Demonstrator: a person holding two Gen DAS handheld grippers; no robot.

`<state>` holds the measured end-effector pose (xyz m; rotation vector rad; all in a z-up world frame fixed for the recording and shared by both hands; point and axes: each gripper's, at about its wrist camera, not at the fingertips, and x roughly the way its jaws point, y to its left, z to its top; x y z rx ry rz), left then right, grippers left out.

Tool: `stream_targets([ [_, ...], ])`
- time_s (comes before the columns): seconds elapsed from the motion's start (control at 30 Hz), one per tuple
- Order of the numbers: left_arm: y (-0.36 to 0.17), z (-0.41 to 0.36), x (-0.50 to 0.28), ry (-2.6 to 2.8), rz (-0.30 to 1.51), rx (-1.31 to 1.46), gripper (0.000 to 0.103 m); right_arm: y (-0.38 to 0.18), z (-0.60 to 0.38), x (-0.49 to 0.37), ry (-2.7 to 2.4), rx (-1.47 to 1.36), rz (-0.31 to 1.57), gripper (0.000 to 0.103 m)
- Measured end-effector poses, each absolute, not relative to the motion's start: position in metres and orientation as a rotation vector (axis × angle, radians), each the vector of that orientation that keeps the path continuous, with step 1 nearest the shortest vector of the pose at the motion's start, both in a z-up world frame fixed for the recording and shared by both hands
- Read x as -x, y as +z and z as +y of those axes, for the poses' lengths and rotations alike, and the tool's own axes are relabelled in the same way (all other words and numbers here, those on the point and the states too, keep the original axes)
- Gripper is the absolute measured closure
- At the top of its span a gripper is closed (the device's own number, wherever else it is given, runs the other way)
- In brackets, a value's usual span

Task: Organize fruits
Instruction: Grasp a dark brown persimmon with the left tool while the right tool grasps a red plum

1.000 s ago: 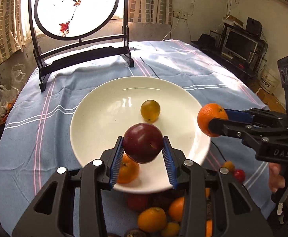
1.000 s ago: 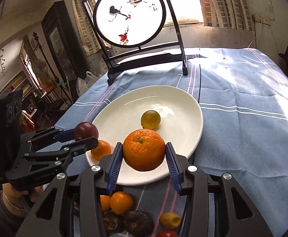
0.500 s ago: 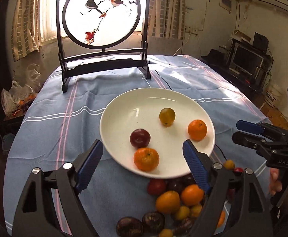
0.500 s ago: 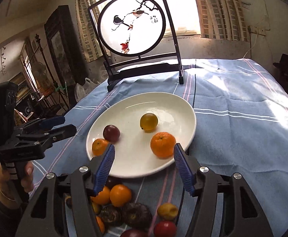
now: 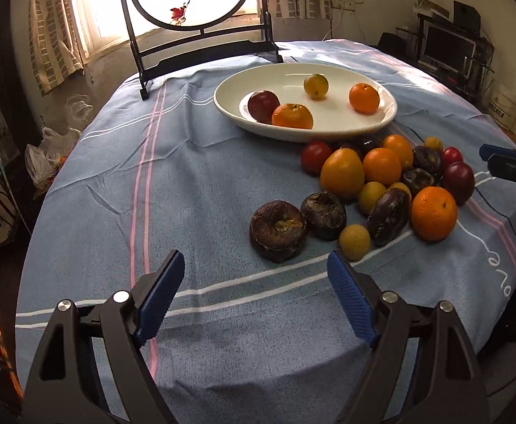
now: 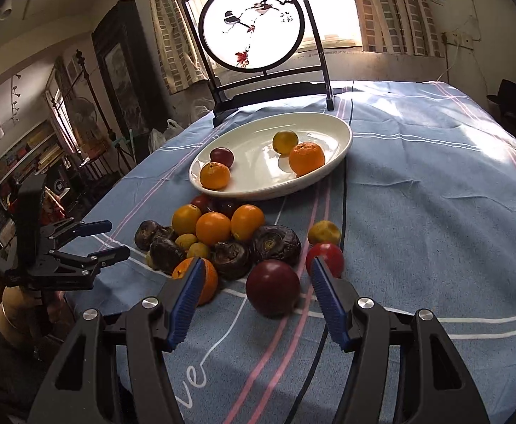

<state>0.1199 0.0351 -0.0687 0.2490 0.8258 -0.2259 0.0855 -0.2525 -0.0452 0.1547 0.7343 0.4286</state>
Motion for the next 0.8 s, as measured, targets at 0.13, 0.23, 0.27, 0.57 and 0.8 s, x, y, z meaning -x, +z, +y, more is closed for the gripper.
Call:
stream_targets([
  [0.13,-0.076,0.024,-0.134,-0.198,0.831,-0.288,0.03,-0.045,-0.254,-0.084,0.426,-0.159,0.736,0.041],
  [0.23,-0.083,0.015,-0.145,-0.231,0.873,-0.301,0.049,-0.048,-0.255,-0.081,0.415,-0.154,0.744,0.041],
  [0.27,-0.081,0.014,-0.146,-0.241,0.872,-0.296,0.05,-0.049,-0.255,-0.081,0.414,-0.154,0.747,0.041],
  [0.57,-0.072,0.032,-0.13,-0.256,0.817,-0.161,0.063,-0.059,-0.254,-0.079,0.391,-0.124,0.771,0.042],
  [0.8,-0.044,0.043,-0.108,-0.261,0.737,-0.098,0.063,-0.067,-0.237,-0.09,0.368,-0.066,0.789,0.045],
])
